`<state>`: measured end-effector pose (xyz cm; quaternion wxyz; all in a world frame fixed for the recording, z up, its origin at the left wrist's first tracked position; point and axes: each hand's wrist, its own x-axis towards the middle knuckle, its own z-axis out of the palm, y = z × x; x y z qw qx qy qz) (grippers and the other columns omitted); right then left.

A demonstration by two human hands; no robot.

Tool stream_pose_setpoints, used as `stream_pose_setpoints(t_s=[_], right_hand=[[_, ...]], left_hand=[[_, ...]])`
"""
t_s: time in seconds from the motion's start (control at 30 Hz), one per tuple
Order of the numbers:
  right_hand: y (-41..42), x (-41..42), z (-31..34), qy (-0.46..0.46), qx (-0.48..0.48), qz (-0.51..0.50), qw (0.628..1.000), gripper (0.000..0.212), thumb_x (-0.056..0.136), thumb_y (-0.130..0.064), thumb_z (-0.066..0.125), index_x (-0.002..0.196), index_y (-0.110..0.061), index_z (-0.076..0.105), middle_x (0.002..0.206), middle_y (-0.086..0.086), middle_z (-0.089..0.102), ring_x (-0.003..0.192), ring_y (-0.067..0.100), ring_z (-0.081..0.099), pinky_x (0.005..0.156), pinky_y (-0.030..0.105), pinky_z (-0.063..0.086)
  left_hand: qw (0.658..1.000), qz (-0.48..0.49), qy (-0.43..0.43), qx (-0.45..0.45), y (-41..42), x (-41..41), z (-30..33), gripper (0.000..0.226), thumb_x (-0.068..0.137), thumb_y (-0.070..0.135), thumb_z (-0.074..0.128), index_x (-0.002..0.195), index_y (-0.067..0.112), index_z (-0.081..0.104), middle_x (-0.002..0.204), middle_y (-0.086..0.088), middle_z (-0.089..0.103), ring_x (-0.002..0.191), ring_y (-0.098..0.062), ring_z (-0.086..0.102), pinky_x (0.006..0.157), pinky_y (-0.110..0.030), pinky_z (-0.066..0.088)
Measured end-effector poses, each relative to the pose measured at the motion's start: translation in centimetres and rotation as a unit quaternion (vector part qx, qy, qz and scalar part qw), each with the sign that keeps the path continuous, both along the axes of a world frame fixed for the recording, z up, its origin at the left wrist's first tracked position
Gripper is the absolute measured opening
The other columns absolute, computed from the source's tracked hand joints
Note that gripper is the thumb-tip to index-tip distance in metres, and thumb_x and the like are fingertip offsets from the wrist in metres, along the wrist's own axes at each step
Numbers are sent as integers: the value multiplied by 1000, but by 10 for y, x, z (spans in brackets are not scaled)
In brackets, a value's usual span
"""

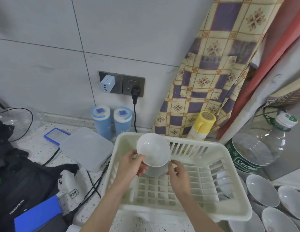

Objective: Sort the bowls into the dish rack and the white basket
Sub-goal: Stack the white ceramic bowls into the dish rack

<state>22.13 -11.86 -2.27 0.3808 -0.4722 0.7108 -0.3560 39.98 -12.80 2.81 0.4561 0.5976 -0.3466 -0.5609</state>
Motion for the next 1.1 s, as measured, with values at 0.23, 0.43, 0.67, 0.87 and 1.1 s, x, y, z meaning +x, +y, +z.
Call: stream_pose_setpoints(t_s=[0.23, 0.43, 0.67, 0.87, 1.1], right_hand=[[2, 1, 8, -214, -29, 3, 976, 27, 102, -20, 47, 84, -10, 64, 60, 3, 59, 46, 10, 29, 42, 18, 28], [-1, 1, 4, -116, -20, 33, 993, 17, 90, -1, 52, 74, -5, 58, 62, -1, 44, 56, 14, 35, 52, 24, 31], [-4, 3, -1, -68, -25, 40, 997, 20, 92, -8, 53, 77, 3, 60, 64, 2, 51, 58, 13, 41, 51, 18, 32], [-1, 3, -9, -62, -46, 31, 997, 22, 90, -7, 53, 72, 5, 52, 53, -4, 36, 51, 11, 30, 47, 15, 25], [0, 1, -7, -71, -60, 34, 995, 31, 91, -8, 52, 105, -35, 63, 44, -8, 37, 41, 7, 29, 42, 16, 29]], left_hand=[[991, -77, -109, 3, 4, -6, -6, 30, 89, 12, 54, 119, 15, 58, 64, -8, 74, 48, -14, 62, 41, -21, 42], [977, -122, -177, -17, 8, -7, -13, 52, 91, 16, 52, 141, 24, 39, 79, -3, 75, 55, -8, 68, 44, -18, 44], [954, -141, -256, -59, 8, -7, -22, 66, 92, 29, 55, 149, 30, 24, 101, 17, 63, 84, -8, 68, 79, -35, 58], [942, -171, -280, -75, 12, -5, -27, 83, 79, 40, 66, 147, 37, 19, 106, 30, 54, 88, 9, 61, 73, -15, 53], [925, -211, -309, -62, 14, -7, -30, 106, 74, 49, 73, 153, 35, 3, 100, 35, 47, 76, 23, 52, 56, 0, 41]])
